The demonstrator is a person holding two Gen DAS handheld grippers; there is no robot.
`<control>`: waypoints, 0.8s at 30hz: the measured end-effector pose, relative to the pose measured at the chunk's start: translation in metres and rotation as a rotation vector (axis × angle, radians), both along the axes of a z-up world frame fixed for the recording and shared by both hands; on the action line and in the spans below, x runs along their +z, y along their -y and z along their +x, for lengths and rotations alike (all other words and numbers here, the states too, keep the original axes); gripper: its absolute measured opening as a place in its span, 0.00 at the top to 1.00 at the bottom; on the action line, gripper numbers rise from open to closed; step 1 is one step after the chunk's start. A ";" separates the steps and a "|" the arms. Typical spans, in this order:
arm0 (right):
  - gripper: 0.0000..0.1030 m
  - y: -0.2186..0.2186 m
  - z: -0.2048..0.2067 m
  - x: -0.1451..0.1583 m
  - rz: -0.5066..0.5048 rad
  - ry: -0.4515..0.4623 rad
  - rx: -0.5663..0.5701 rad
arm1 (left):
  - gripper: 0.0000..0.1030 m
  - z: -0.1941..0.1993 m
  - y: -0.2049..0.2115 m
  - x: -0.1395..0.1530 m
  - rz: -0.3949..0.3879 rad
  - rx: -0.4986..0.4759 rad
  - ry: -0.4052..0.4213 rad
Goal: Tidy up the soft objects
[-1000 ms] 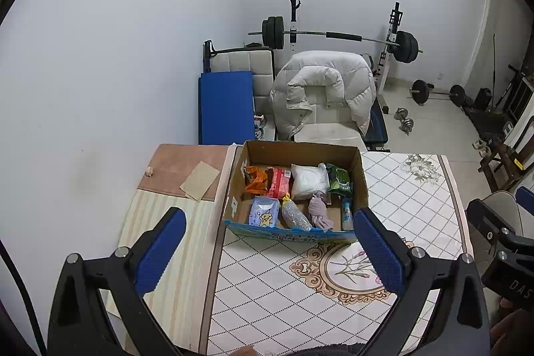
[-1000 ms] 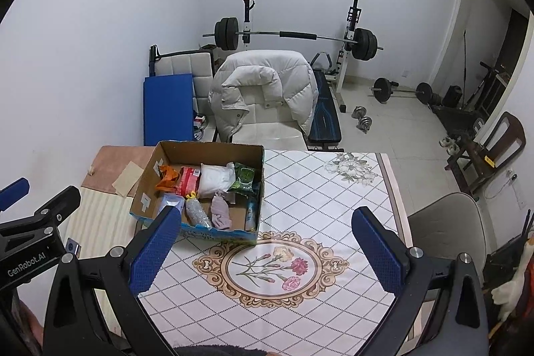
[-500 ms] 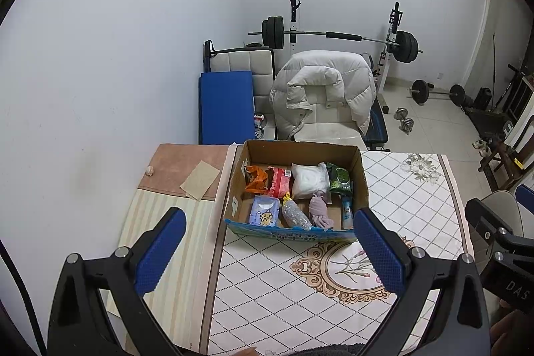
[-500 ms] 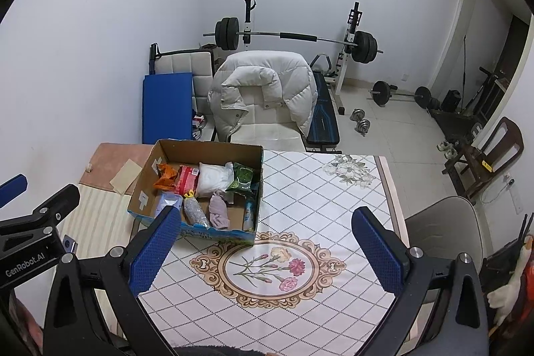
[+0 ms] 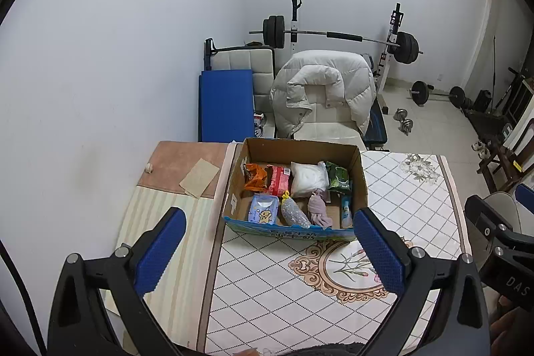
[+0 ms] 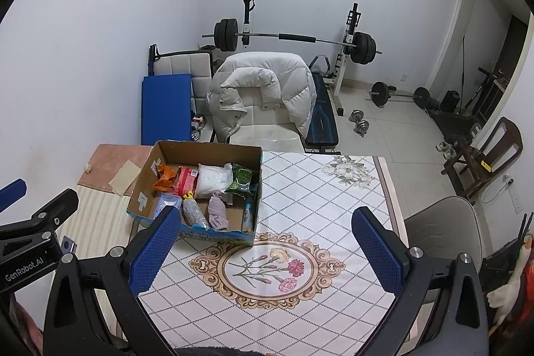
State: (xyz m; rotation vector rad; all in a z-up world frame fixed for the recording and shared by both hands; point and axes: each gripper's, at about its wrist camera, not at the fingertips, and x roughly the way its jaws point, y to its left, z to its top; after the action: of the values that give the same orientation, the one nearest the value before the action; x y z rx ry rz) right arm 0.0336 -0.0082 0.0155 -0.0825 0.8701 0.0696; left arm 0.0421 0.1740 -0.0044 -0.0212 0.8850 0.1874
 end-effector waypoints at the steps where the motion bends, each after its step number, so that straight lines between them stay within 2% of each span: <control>1: 0.00 0.000 0.001 0.002 -0.002 0.000 0.002 | 0.00 -0.001 0.000 0.001 -0.001 0.003 0.002; 24: 0.00 0.000 0.003 0.005 0.003 -0.001 0.005 | 0.00 -0.005 0.002 0.000 -0.005 0.009 0.002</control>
State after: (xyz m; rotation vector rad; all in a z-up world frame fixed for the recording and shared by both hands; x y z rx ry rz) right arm 0.0362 -0.0078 0.0210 -0.0820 0.8704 0.0759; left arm 0.0375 0.1725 -0.0039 -0.0304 0.8835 0.1938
